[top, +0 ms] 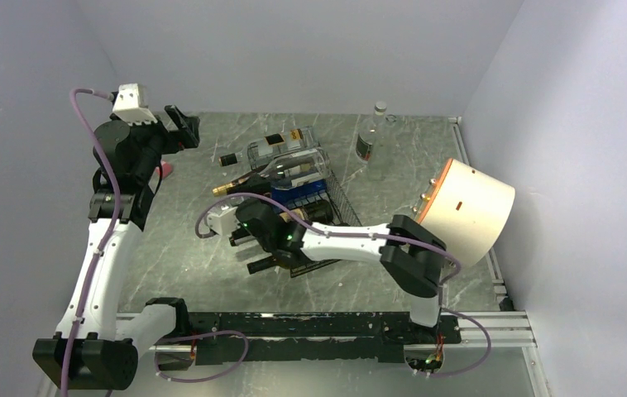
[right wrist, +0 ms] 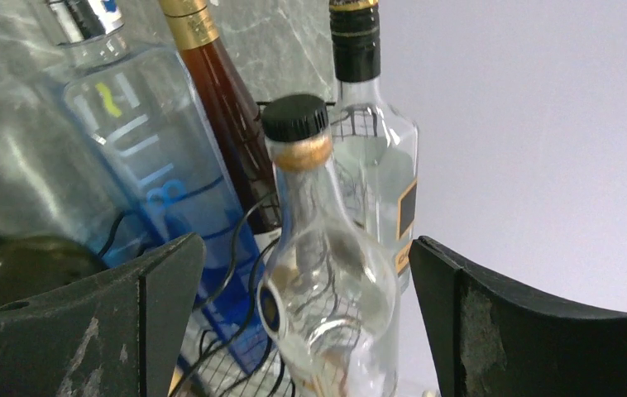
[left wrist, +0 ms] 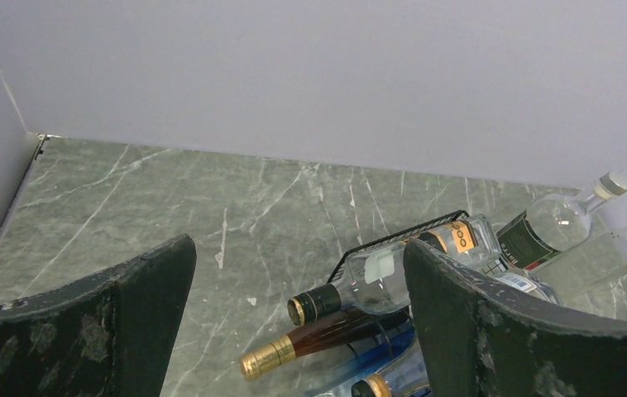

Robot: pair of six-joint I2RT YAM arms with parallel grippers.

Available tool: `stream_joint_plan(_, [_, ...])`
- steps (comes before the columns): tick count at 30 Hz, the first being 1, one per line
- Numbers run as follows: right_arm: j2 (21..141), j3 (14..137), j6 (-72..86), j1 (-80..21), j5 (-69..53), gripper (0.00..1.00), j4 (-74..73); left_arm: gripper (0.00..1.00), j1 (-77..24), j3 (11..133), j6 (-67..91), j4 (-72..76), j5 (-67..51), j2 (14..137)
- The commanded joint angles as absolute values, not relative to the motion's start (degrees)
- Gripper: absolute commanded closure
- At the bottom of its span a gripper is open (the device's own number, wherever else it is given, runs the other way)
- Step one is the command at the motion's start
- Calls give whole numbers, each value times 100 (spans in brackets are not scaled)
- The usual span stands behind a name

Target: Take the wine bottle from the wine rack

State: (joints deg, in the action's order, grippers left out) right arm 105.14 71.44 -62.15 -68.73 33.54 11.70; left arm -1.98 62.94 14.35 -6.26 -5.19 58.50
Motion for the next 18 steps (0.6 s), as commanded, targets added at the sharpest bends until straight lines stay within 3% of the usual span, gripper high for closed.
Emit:
stream_joint_plan(1, [11017,7831,-6603,-6711,3242,2,1416,1,-193,6291,1458,-516,-511,5843])
stream_joint_plan(11, [11540,8323,-6668,-6487,3468,18,1636,1,-220,6275,1499,-507,-545,5854])
stream_joint_plan(18, [11821,8243,-6634,-6370,3387,20,1963,1,-219,6251,1485,-498,-500,5853])
